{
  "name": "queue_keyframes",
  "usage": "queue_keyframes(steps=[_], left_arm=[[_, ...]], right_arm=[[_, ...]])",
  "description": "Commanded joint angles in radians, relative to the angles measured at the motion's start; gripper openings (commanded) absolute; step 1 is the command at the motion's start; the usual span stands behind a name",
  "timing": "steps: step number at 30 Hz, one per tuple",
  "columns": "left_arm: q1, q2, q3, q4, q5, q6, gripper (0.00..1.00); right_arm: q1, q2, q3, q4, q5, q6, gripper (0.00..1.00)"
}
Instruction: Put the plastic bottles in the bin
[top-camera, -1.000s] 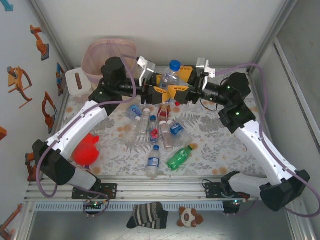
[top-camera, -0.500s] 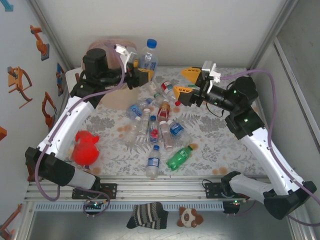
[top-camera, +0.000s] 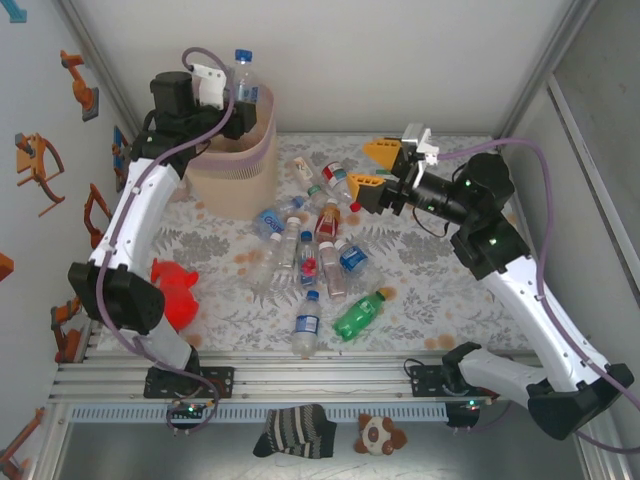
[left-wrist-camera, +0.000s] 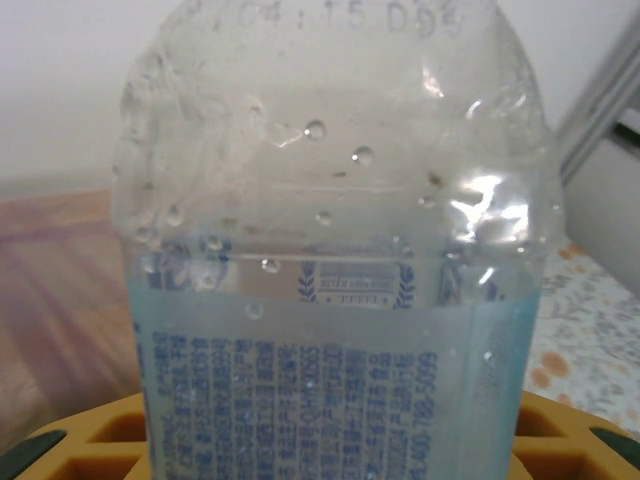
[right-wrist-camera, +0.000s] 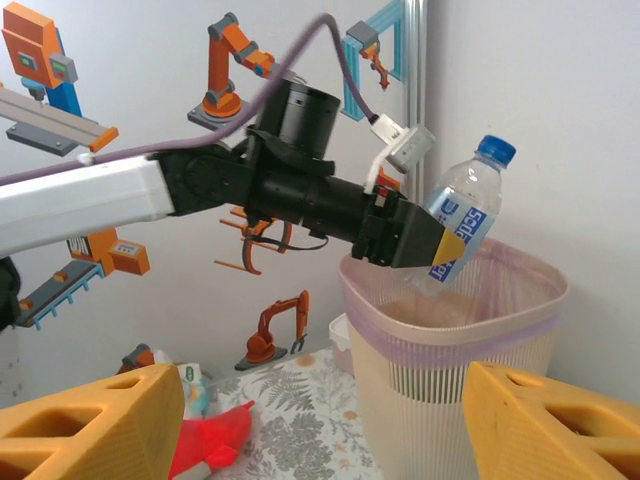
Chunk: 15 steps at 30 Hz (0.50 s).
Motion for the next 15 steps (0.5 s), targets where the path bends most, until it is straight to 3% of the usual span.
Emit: queue_keyframes(steps=[1,6,15], left_arm=[[0.036,0.058,0.074,-0.060,-0.025,-0.030,0.47],[0.069,0.174,0.208,-0.189,-0.002,-0.012,0.47],[0.078,0.419,0.526,-0.597,-0.016,0.103,0.47]], right_arm=[[0.006,-0.034,-0.004,-0.008,0.023,-0.028,0.73],[0.006,-0.042,-0.014,-0.015,0.032,-0.030,0.73],[0.006,-0.024,-0.016,-0.015,0.037,-0.039,0.72]])
